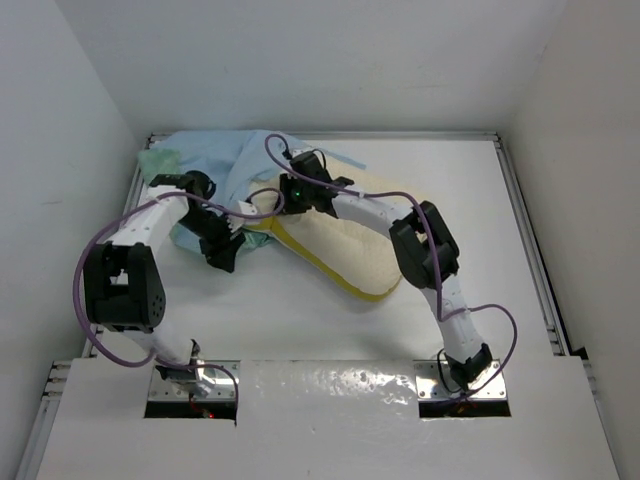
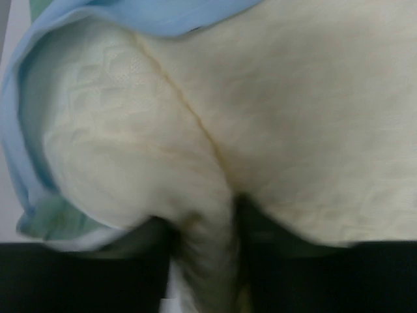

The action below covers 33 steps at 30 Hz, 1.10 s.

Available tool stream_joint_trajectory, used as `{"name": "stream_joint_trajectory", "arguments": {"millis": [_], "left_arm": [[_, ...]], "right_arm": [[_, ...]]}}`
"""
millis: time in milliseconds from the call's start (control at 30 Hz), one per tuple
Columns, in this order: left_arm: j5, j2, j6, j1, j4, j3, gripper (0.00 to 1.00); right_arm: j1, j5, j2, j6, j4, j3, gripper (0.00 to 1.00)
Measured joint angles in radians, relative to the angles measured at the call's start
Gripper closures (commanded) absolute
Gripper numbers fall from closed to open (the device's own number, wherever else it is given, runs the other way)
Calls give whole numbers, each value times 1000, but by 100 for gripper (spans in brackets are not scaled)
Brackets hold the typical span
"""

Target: Put the pillow into the pillowcase

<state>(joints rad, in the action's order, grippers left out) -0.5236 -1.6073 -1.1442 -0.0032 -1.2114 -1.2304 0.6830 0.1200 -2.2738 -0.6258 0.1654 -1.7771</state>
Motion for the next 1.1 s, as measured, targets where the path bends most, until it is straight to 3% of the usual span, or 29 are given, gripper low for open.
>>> {"name": "stream_joint_trajectory", "arguments": {"millis": [67, 100, 167, 300, 400, 433, 467, 500, 533, 600, 700, 800, 867, 900, 1000, 1033, 1067, 1100], "left_arm": [[-43, 0, 2, -27, -56, -31, 33], [-68, 0, 15, -19, -71, -64, 32], [-106, 1, 103, 25, -39, -148, 34], [-61, 8, 380, 72, 228, -228, 37], [12, -32, 525, 32, 377, -253, 35], [41, -68, 557, 2, 411, -283, 33], [64, -106, 580, -31, 445, -312, 33], [90, -154, 603, -69, 480, -348, 32], [104, -195, 618, -100, 496, -383, 31], [134, -299, 649, -157, 532, -473, 28], [193, -464, 686, -217, 570, -633, 24], [301, -582, 684, -240, 607, -739, 25], [383, -646, 675, -253, 628, -790, 34], [422, -671, 671, -257, 639, -808, 47], [489, -719, 661, -268, 649, -846, 70], [505, -722, 652, -274, 654, -848, 77], [516, -723, 647, -279, 654, -848, 96], [523, -722, 642, -283, 656, -848, 100]], "right_arm": [[6, 35, -7, 14, -26, 14, 20], [9, 59, 1, 18, -44, 32, 2], [11, 88, 30, 35, -89, 87, 1], [0, 116, 177, 85, -108, 252, 1], [-45, 126, 289, 120, -74, 312, 15], [-66, 129, 314, 130, -65, 312, 27], [-93, 134, 336, 147, -55, 303, 29], [-123, 142, 343, 162, -35, 277, 28], [-155, 148, 340, 179, -13, 233, 15], [-218, 161, 305, 207, 43, 123, 4], [-311, 196, 173, 243, 85, -123, 1], [-367, 197, 54, 255, 72, -235, 1], [-385, 202, -28, 240, 21, -248, 1], [-386, 211, -73, 225, -4, -247, 1], [-381, 273, -207, 150, -84, -248, 5], [-376, 297, -250, 129, -113, -248, 9], [-373, 321, -285, 111, -150, -247, 26], [-373, 344, -301, 97, -183, -242, 38]]}}
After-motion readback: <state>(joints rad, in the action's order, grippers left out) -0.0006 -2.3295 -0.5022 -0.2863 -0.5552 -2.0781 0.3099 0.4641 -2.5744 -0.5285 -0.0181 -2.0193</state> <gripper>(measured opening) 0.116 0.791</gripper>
